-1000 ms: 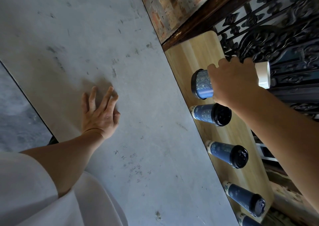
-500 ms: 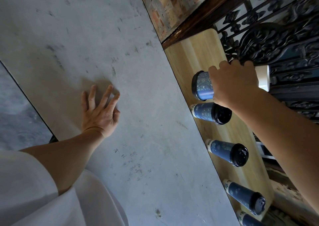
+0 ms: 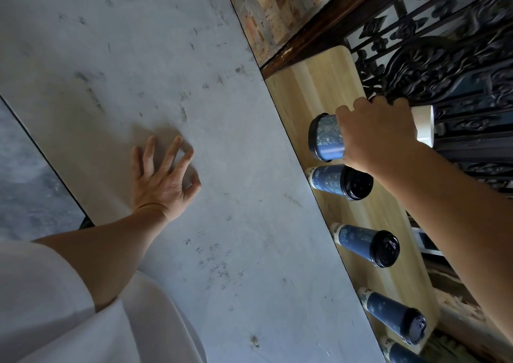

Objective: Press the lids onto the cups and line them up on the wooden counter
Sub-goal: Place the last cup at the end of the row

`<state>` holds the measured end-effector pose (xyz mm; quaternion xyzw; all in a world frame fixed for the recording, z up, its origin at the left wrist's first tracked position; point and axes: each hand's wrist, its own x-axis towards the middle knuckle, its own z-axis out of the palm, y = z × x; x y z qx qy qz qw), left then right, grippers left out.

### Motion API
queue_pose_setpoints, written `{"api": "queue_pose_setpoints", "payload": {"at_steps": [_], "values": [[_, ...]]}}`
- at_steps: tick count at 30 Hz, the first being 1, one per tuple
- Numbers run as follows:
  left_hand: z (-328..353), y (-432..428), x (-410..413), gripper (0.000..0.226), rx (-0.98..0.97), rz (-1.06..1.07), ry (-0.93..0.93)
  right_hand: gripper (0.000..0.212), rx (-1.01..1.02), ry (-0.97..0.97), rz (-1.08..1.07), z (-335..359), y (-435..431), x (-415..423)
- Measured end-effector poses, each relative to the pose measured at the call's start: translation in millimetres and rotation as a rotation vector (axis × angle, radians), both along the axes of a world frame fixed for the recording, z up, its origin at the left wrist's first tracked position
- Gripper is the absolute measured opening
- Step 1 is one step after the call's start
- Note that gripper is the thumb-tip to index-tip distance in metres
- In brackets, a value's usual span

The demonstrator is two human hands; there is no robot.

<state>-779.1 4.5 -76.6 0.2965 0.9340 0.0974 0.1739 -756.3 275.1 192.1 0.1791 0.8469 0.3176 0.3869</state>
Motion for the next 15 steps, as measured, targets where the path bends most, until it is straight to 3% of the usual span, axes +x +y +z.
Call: {"api": "queue_pose_setpoints", "payload": {"at_steps": [15], "values": [[-0.3,-0.8,-1.1,0.069,0.005,-0.013,0.0,0.046,-0.007,-0.009,-0.036,-2.6,-2.2,3.9]]}}
